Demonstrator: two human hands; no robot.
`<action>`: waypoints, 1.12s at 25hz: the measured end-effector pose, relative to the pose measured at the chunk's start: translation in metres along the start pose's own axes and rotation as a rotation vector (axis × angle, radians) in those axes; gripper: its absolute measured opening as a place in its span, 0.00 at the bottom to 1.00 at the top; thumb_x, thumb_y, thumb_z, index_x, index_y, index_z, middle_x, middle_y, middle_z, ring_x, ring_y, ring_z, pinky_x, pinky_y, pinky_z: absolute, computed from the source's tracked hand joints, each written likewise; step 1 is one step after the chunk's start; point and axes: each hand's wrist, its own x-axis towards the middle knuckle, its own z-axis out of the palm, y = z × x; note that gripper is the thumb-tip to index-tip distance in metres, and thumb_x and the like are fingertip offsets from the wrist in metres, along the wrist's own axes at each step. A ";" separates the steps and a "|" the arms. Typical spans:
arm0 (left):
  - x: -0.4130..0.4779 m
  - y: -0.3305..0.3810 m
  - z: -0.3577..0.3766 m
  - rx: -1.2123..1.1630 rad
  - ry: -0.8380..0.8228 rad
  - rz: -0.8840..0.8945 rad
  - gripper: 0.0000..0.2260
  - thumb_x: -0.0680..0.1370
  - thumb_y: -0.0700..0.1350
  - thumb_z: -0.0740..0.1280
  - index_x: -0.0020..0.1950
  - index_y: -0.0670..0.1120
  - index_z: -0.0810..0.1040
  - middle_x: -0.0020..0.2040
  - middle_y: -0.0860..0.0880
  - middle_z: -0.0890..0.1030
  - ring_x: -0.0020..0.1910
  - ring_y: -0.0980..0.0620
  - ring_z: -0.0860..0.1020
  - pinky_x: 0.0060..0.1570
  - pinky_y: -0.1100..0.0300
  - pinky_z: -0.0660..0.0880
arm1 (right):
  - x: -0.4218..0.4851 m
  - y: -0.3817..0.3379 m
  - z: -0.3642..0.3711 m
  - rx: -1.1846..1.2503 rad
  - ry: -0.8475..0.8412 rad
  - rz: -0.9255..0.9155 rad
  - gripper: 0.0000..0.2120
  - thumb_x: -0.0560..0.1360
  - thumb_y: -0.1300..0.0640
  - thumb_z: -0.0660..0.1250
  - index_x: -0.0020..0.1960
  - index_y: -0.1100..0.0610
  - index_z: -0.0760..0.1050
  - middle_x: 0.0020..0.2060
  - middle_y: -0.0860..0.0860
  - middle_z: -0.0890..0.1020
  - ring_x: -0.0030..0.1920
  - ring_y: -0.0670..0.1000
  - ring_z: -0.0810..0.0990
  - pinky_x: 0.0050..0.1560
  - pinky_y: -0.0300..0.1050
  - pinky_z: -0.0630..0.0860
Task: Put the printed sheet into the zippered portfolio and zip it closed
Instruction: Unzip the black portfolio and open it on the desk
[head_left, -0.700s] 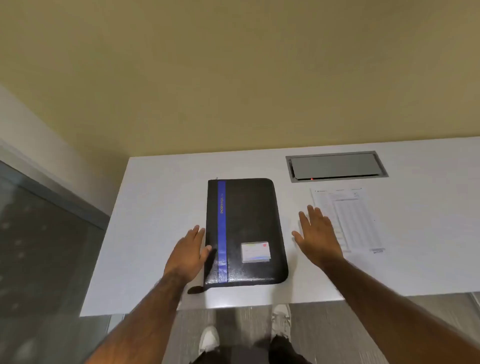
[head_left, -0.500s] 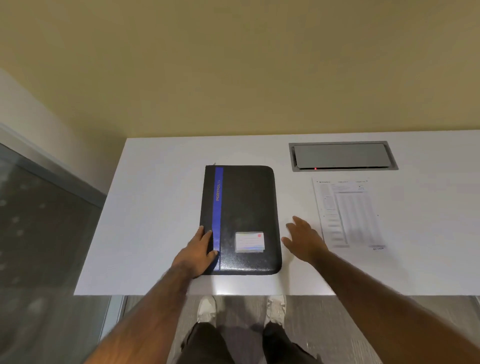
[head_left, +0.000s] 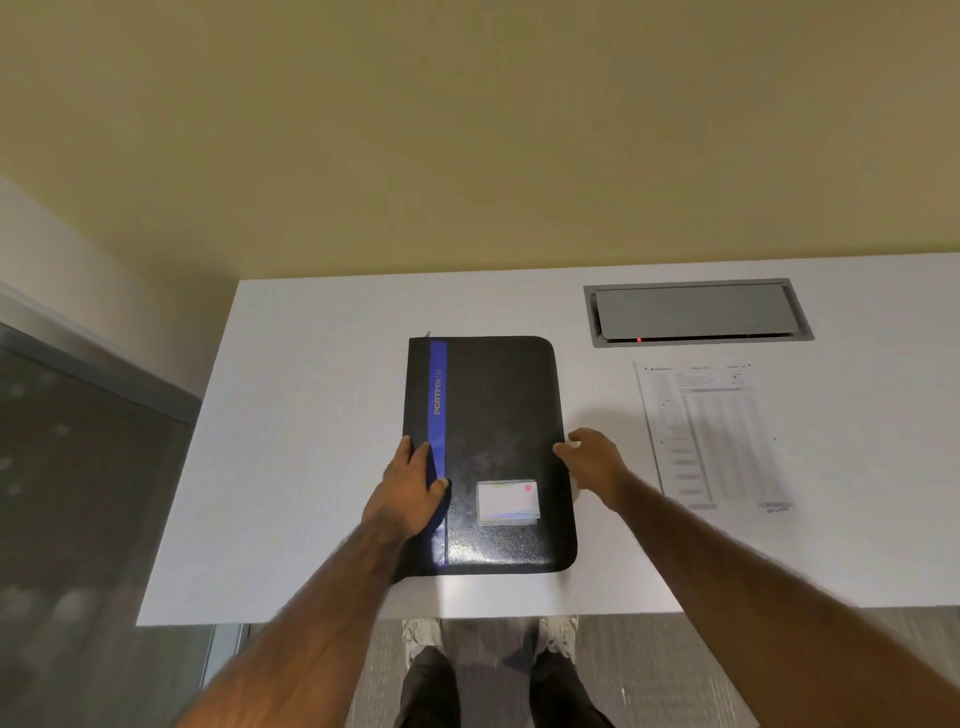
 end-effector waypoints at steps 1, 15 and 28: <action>0.005 0.001 -0.004 -0.012 -0.011 0.000 0.28 0.82 0.53 0.64 0.79 0.48 0.61 0.81 0.45 0.56 0.75 0.40 0.67 0.71 0.44 0.69 | 0.006 -0.003 -0.004 0.083 0.004 0.035 0.13 0.79 0.54 0.64 0.52 0.66 0.76 0.53 0.66 0.81 0.49 0.59 0.81 0.57 0.60 0.81; 0.108 0.015 -0.052 -0.027 0.054 -0.037 0.23 0.81 0.52 0.64 0.70 0.39 0.70 0.71 0.39 0.70 0.66 0.37 0.74 0.67 0.43 0.71 | 0.087 -0.056 -0.034 0.474 -0.143 0.120 0.15 0.84 0.56 0.60 0.67 0.63 0.71 0.68 0.61 0.74 0.65 0.63 0.76 0.67 0.57 0.74; 0.174 0.037 -0.089 0.070 0.201 -0.133 0.17 0.81 0.48 0.60 0.61 0.38 0.77 0.61 0.37 0.79 0.61 0.37 0.77 0.60 0.46 0.75 | 0.120 -0.068 -0.030 0.301 -0.072 0.262 0.15 0.78 0.65 0.69 0.63 0.67 0.74 0.62 0.63 0.80 0.61 0.64 0.80 0.66 0.58 0.77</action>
